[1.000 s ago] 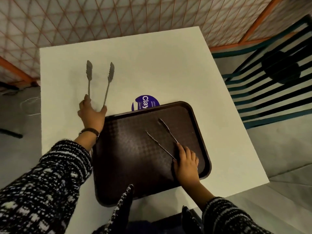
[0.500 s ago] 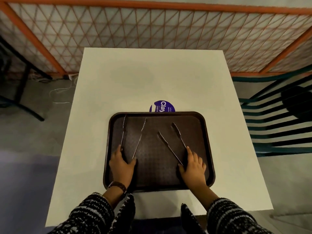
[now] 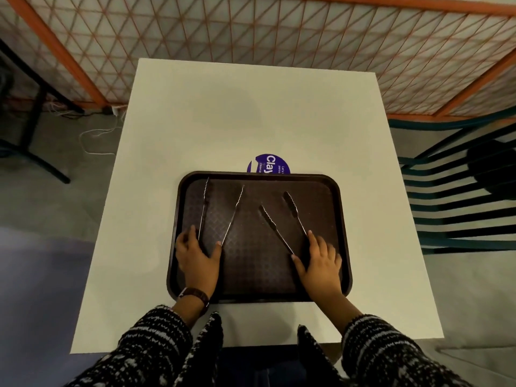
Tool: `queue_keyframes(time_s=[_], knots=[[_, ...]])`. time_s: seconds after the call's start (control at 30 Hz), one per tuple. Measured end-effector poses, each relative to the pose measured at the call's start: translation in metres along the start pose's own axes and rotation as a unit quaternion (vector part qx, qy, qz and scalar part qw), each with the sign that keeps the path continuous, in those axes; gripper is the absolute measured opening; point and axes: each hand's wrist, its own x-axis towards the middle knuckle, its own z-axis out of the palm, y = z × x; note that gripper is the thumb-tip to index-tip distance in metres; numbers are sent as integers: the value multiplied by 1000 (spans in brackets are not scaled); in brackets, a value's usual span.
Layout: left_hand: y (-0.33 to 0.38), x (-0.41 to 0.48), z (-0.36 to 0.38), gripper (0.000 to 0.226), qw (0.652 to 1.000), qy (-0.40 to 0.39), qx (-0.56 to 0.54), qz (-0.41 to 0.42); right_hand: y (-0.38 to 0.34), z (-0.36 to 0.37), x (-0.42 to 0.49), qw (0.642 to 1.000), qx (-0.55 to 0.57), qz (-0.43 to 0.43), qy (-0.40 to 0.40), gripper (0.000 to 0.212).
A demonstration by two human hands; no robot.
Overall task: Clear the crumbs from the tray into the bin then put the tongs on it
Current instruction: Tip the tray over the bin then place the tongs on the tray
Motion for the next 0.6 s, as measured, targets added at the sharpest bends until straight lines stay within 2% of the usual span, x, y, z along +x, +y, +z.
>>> queue_keyframes(time_s=[0.1,0.2,0.43,0.6], knots=[[-6,5,-17,50,999,-11,-19,36,12,8,4,997,-9,-71,-10,81],[-12,8,-30,42,998,-23,-24,52,22,18,7,992,-23,-116,-40,80],[-26,15,-37,38,997,-36,-56,42,13,25,3,994,52,-92,-37,74],[-24,14,-35,37,996,-47,-70,43,-13,34,-2,992,116,-34,-23,74]])
